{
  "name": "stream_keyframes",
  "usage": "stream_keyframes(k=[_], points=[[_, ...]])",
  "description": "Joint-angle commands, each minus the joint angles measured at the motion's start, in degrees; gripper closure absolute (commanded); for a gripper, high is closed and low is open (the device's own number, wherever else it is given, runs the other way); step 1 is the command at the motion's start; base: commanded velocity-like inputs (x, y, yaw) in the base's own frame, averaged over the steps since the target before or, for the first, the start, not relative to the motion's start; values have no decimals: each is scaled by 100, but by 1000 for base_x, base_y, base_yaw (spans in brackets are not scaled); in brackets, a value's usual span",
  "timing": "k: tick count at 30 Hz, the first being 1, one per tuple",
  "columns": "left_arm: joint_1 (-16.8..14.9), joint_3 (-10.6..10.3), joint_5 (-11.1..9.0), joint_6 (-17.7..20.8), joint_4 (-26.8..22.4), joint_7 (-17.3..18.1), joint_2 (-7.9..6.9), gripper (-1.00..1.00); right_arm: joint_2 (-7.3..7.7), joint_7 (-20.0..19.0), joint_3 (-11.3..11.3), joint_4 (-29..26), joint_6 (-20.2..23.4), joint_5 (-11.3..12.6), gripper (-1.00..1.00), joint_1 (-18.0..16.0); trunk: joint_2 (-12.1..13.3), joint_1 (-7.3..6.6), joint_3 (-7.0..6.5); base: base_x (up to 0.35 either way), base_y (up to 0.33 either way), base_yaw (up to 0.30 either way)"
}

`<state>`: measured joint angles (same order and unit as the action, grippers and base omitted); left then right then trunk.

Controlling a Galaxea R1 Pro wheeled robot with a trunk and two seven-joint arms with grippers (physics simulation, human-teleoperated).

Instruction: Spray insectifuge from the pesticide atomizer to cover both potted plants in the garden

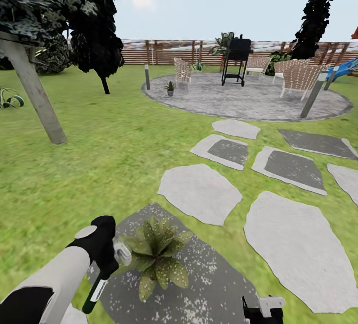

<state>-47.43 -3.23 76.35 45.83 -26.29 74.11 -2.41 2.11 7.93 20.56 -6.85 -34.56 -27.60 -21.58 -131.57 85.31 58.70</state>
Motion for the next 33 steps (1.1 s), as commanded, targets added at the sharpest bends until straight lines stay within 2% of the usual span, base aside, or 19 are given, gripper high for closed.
stream_keyframes(k=[1,19,25,33], points=[[-2,-35,16,56,11,40,-6,100,0,42,19,8,-15,-61,-100,-5,-2,-1,5,0,0,0],[-3,-13,-32,60,43,69,-5,100,0,42,18,8,-15,-70,-100,-5,-2,-1,5,0,0,0],[-3,9,-41,64,-30,60,-5,100,0,42,18,8,-15,-70,-100,-5,-2,-1,5,-150,-92,0],[-6,12,-48,73,-57,70,2,100,0,42,18,8,-15,-70,-100,-5,-2,-1,5,-16,-8,0]])
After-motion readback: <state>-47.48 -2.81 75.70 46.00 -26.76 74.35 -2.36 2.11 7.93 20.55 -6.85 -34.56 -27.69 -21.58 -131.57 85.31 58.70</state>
